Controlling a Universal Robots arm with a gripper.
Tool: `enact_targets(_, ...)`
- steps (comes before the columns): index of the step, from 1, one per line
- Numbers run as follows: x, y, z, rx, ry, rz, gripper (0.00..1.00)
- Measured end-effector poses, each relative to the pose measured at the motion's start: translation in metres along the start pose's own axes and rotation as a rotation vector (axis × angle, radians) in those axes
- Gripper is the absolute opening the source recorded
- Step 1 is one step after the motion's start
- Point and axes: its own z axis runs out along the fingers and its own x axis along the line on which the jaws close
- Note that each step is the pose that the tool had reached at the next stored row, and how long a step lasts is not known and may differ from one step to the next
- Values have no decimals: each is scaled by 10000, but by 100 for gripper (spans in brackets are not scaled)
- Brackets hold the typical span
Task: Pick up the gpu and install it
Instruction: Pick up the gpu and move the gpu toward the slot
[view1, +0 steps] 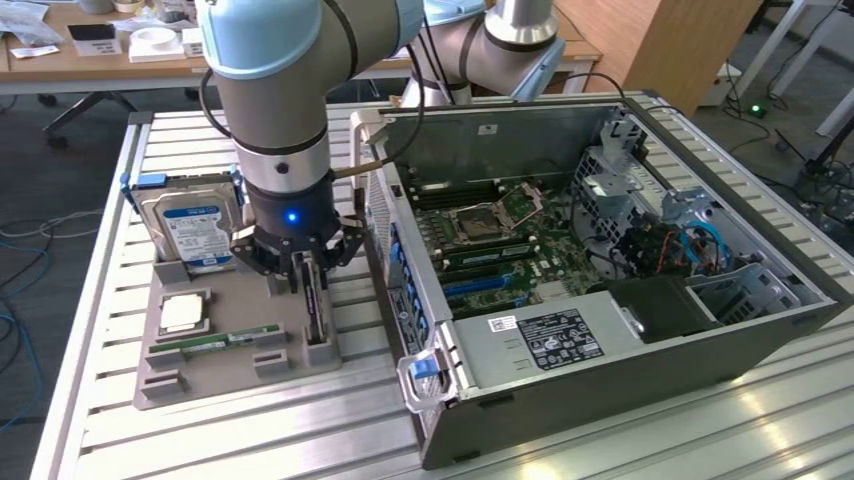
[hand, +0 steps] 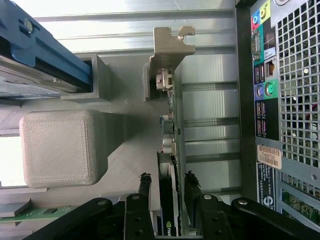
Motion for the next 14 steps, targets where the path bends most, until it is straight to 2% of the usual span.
enact_targets(8, 0, 0, 0, 0, -1, 0, 39)
enact_targets(10, 0, 0, 0, 0, 1, -1, 27)
enact_targets(14, 0, 0, 0, 1, 0, 1, 26)
